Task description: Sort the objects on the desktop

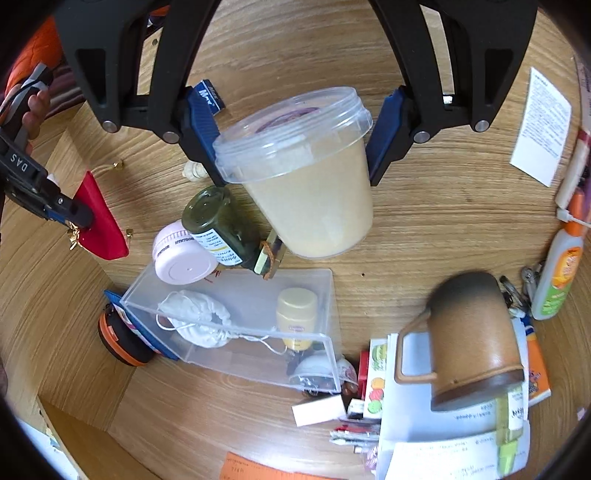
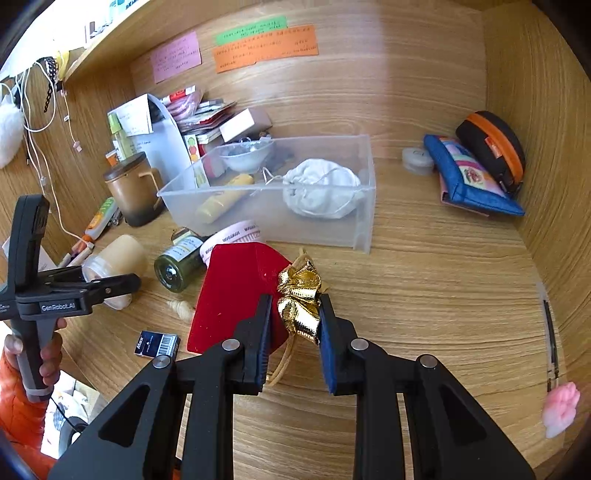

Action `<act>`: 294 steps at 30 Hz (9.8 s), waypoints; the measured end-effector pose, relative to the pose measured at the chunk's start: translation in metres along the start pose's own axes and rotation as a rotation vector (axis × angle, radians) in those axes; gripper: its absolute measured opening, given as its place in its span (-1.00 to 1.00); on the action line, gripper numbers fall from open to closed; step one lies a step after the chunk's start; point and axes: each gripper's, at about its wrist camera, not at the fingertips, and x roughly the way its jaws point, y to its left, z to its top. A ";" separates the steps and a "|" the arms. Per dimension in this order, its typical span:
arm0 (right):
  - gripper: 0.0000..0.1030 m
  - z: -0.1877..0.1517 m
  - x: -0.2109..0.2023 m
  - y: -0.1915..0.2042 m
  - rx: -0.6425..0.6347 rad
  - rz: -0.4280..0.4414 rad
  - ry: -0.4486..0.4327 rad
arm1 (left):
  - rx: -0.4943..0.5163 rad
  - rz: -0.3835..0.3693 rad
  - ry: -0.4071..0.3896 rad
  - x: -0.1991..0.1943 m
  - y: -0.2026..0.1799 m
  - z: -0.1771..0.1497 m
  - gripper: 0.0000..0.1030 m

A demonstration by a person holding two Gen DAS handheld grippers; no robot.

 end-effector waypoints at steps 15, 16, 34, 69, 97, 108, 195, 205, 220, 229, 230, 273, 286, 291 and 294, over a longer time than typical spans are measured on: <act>-0.59 0.039 -0.033 -0.006 -0.026 -0.036 -0.116 | 0.077 0.039 -0.107 -0.036 -0.017 0.027 0.40; -0.59 0.042 -0.034 -0.006 -0.029 -0.037 -0.122 | 0.082 0.040 -0.116 -0.038 -0.018 0.029 0.40; -0.59 0.114 -0.040 -0.011 -0.093 -0.067 -0.241 | 0.161 0.028 -0.248 -0.059 -0.036 0.100 0.40; -0.59 0.166 0.118 -0.026 -0.119 -0.037 -0.023 | 0.222 -0.016 -0.048 0.081 -0.038 0.194 0.40; -0.44 0.143 0.160 -0.028 -0.226 -0.116 0.083 | 0.298 0.000 0.205 0.159 -0.061 0.180 0.40; -0.06 0.142 0.152 -0.027 -0.224 -0.076 0.076 | 0.331 0.031 0.209 0.156 -0.065 0.178 0.38; 0.51 0.045 0.108 0.061 -0.329 0.057 0.168 | 0.131 -0.054 0.105 0.061 -0.015 0.057 0.12; 0.17 0.045 0.109 0.061 -0.314 0.069 0.154 | 0.157 -0.064 0.077 0.058 -0.023 0.055 -0.05; 0.17 0.051 0.062 0.036 -0.203 0.075 0.073 | 0.160 -0.061 -0.008 0.021 -0.031 0.054 -0.16; 0.17 0.055 0.035 0.032 -0.192 0.065 0.029 | 0.172 -0.058 -0.050 0.000 -0.039 0.056 -0.21; 0.17 0.055 0.033 0.032 -0.189 0.065 0.024 | 0.174 -0.060 -0.053 -0.001 -0.040 0.057 -0.21; 0.17 0.142 0.051 0.011 -0.153 0.044 -0.061 | 0.148 -0.043 -0.183 -0.002 -0.019 0.150 -0.21; 0.17 0.143 0.108 0.016 -0.153 0.071 0.028 | 0.150 -0.067 -0.109 0.039 -0.012 0.153 -0.21; 0.17 0.138 0.122 0.017 -0.152 0.074 0.059 | 0.142 -0.083 -0.078 0.052 -0.009 0.151 -0.21; 0.17 0.133 0.131 0.017 -0.155 0.077 0.079 | 0.146 -0.083 -0.058 0.059 -0.010 0.148 -0.21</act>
